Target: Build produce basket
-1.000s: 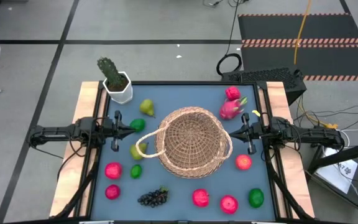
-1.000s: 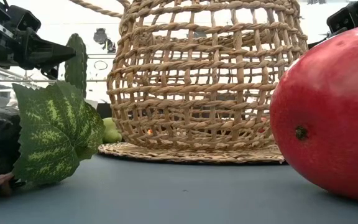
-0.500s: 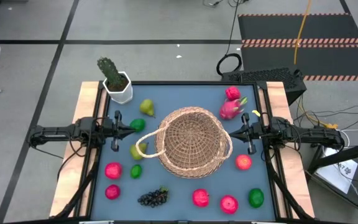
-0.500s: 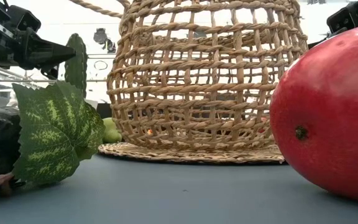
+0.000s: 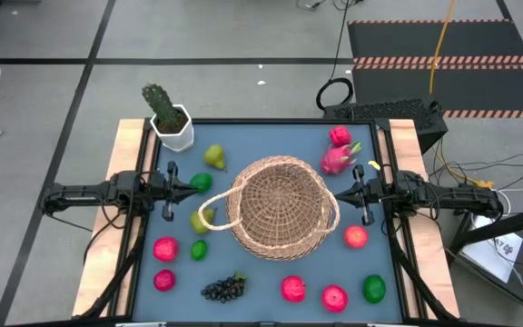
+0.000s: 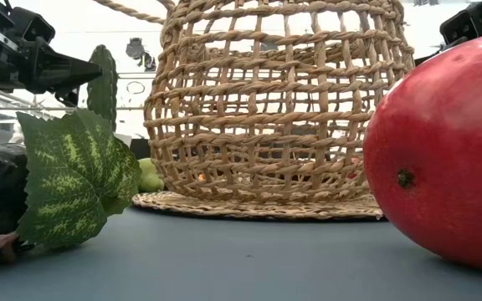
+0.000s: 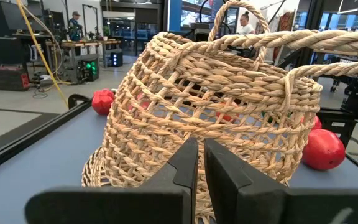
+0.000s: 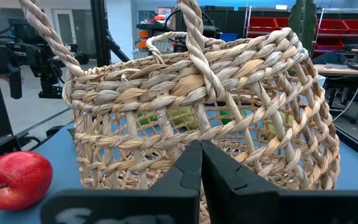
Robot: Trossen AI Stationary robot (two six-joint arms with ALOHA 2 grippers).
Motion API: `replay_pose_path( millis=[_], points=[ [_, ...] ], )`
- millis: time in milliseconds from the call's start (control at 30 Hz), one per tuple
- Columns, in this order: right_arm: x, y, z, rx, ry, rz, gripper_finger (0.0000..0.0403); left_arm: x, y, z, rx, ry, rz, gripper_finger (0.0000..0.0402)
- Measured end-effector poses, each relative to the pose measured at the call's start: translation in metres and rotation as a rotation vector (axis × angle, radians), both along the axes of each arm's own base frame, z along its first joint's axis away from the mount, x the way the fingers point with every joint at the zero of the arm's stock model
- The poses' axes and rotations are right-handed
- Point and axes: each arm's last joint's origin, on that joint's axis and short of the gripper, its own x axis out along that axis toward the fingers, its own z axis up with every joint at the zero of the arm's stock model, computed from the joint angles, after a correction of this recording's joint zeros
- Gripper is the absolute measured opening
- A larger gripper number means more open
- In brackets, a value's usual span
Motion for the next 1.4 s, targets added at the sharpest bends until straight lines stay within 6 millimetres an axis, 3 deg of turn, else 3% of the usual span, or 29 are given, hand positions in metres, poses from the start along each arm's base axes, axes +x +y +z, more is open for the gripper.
replay_pose_path(
  millis=[367, 533, 733, 1033, 1400],
  points=[
    [0.0, 0.0, 0.006, 0.035, -0.049, 0.0, 0.0, 0.0, 0.0, 0.0, 0.0, 0.0, 0.0, 0.0031],
    [-0.001, 0.0, 0.004, 0.038, 0.008, 0.0, 0.0, 0.0, 0.0, 0.0, 0.0, 0.0, 0.0, 0.0031],
    [-0.005, 0.0, 0.036, 0.052, -0.006, -0.001, 0.0, 0.0, 0.0, 0.0, 0.0, 0.0, 0.0, 0.0031],
    [-0.013, -0.002, 0.101, 0.08, 0.057, -0.085, 0.0, 0.0, 0.0, 0.0, 0.0, 0.0, 0.0, 0.0031],
    [-0.009, -0.002, 0.174, 0.082, 0.137, -0.088, 0.0, 0.0, 0.0, 0.0, 0.021, 0.0, 0.011, 0.0031]
  ],
)
